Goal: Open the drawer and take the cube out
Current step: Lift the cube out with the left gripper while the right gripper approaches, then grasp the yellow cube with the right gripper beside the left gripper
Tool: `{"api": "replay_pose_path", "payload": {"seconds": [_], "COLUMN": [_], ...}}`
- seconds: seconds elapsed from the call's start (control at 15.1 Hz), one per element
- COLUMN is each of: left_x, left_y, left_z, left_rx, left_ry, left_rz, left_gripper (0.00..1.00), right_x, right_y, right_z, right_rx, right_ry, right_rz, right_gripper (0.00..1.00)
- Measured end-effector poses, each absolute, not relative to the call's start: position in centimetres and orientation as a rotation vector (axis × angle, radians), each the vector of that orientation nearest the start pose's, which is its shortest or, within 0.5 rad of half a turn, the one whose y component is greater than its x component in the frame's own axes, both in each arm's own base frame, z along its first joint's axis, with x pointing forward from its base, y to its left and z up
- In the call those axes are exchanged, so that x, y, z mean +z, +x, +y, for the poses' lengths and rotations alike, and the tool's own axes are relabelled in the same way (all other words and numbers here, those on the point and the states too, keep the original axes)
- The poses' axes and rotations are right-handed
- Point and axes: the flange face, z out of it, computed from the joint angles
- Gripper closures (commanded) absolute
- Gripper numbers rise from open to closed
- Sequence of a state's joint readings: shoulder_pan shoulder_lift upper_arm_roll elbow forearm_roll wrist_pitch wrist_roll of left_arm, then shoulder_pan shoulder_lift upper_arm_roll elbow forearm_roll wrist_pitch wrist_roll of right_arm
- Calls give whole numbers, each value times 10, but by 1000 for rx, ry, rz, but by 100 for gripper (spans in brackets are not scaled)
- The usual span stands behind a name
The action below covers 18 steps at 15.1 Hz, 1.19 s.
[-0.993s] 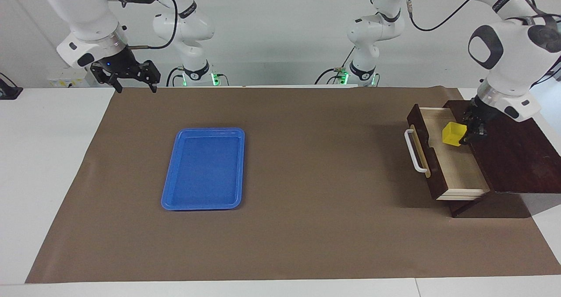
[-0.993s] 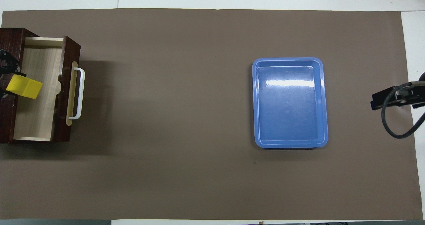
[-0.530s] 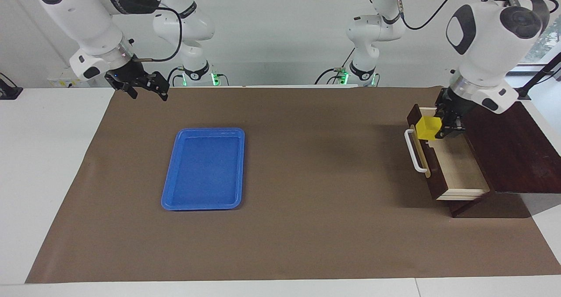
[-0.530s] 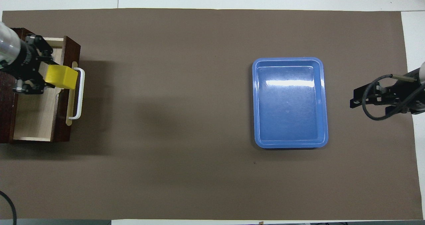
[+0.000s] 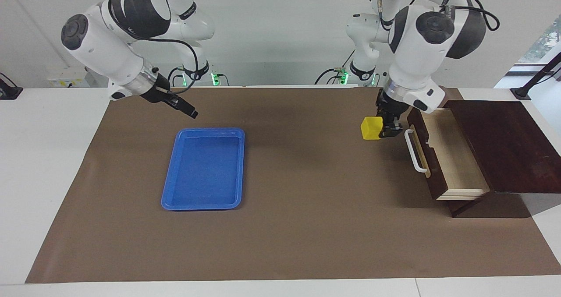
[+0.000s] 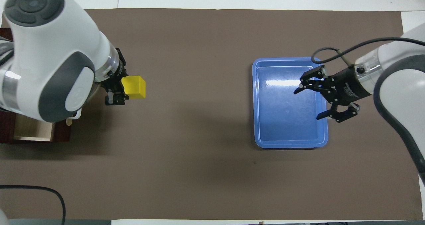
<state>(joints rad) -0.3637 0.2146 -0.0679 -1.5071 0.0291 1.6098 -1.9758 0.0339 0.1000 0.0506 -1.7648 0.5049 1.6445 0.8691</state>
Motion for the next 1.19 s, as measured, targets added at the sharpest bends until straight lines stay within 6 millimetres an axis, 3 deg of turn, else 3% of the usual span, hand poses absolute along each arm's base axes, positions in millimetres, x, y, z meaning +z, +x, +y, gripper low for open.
{"api": "replay_pose_path", "payload": {"seconds": [0.26, 0.6, 0.79, 0.93, 1.19], "left_x": [523, 524, 524, 524, 525], "left_y": [557, 560, 561, 561, 561], "left_z": [-296, -301, -300, -300, -300], "left_rx": [58, 53, 52, 52, 51], "left_ry": [-2157, -2155, -2155, -2156, -2158], "left_rz": [-2136, -2147, -2152, -2152, -2155], "left_gripper": [100, 100, 100, 100, 100], "right_x": [446, 408, 397, 392, 404], "right_y": [575, 572, 593, 602, 589], "right_z": [164, 212, 232, 259, 330], "right_rx": [705, 852, 890, 886, 875], "right_ry": [-2265, -2092, -1970, -1889, -1845], "right_rz": [1347, 1492, 1596, 1641, 1662], "right_gripper": [0, 0, 0, 0, 0]}}
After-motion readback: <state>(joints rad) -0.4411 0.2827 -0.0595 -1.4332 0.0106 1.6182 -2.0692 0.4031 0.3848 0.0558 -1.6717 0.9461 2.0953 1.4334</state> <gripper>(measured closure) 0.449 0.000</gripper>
